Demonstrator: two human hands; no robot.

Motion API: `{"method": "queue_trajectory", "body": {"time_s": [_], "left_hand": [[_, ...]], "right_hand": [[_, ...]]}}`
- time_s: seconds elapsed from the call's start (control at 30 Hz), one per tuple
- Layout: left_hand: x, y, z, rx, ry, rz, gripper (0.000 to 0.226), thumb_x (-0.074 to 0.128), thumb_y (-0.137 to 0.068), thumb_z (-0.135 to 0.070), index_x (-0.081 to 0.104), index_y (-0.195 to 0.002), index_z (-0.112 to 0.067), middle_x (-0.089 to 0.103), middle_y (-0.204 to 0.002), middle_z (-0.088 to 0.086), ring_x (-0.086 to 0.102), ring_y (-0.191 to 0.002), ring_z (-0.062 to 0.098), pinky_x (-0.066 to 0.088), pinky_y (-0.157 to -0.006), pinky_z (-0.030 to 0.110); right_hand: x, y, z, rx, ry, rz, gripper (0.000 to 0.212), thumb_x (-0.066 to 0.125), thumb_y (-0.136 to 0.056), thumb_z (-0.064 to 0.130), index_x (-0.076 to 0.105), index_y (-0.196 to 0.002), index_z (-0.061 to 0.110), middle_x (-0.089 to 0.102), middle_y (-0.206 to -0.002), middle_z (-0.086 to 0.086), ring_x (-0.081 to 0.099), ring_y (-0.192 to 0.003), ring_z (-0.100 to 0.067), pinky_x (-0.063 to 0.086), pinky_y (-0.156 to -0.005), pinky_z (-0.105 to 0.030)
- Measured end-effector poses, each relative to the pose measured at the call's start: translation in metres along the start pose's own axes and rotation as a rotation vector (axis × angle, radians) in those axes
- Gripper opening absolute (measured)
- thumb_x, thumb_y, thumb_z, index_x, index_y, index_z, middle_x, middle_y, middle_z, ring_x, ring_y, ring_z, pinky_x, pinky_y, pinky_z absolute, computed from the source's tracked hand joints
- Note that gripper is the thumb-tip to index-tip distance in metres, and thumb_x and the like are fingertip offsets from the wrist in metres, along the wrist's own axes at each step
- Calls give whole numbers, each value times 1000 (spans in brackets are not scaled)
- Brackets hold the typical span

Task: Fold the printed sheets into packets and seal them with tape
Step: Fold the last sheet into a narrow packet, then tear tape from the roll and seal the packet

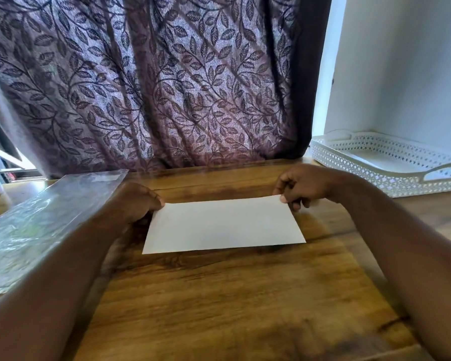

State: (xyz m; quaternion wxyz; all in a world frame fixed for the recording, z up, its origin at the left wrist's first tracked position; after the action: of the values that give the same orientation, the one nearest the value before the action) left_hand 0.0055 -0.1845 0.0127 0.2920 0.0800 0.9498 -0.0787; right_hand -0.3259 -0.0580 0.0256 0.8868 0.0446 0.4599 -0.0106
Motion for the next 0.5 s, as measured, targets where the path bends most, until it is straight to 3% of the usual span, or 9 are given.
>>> {"method": "queue_trajectory", "body": {"time_s": [0.1,0.2,0.27,0.33,0.4,0.5], "left_hand": [[7,-2,1,29,-187,47,21,76,-84,-4,72,-65,-10,64,-60,7,51,-53,19,38,-55,22],[8,-6,3,60,-360,12,24,80,-82,-13,72,-59,-19,72,-75,1,62,-71,18,54,-72,35],[2,-5,0,99,-432,-63,19,80,-82,-25,70,-67,-20,70,-81,-2,61,-75,16,54,-76,39],[-4,2,-16,209,-533,-185,20,78,-82,-37,66,-83,-21,64,-88,0,58,-72,14,51,-70,35],[1,11,-37,374,-558,-239,20,77,-82,-36,69,-94,-22,65,-93,2,59,-74,17,52,-68,34],[23,28,-69,561,-553,-225,8,75,-82,-31,73,-87,-26,65,-93,0,58,-79,17,49,-68,33]], "right_hand": [[7,-4,-3,6,45,13,10,69,-88,-4,68,-96,2,67,-70,-15,62,-52,-15,50,-46,-26],[11,-6,-5,20,65,20,12,71,-87,-4,66,-95,3,66,-68,-12,62,-49,-15,49,-47,-28],[0,-1,-3,24,72,-29,11,68,-88,-3,68,-97,3,68,-69,-12,63,-52,-18,49,-46,-26],[-30,11,-6,40,43,-192,16,61,-87,-9,71,-95,2,71,-73,-16,63,-52,-20,48,-44,-26],[-66,29,-20,74,17,-420,20,58,-83,-11,72,-87,2,71,-65,-10,59,-41,-13,42,-37,-21],[-97,53,-44,118,-7,-653,16,63,-83,-3,75,-81,7,60,-47,6,52,-37,-10,36,-36,-17]]}}
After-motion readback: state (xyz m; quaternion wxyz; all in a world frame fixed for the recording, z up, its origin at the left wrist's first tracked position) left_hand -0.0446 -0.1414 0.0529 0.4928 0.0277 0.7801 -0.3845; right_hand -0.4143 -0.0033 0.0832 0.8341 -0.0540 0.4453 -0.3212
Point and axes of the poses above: each hand's wrist, its own y-axis away from the middle knuckle, its own x-axis out of the palm, z = x × y, the point moved 10 cm from there along -y, towards the middle knuckle
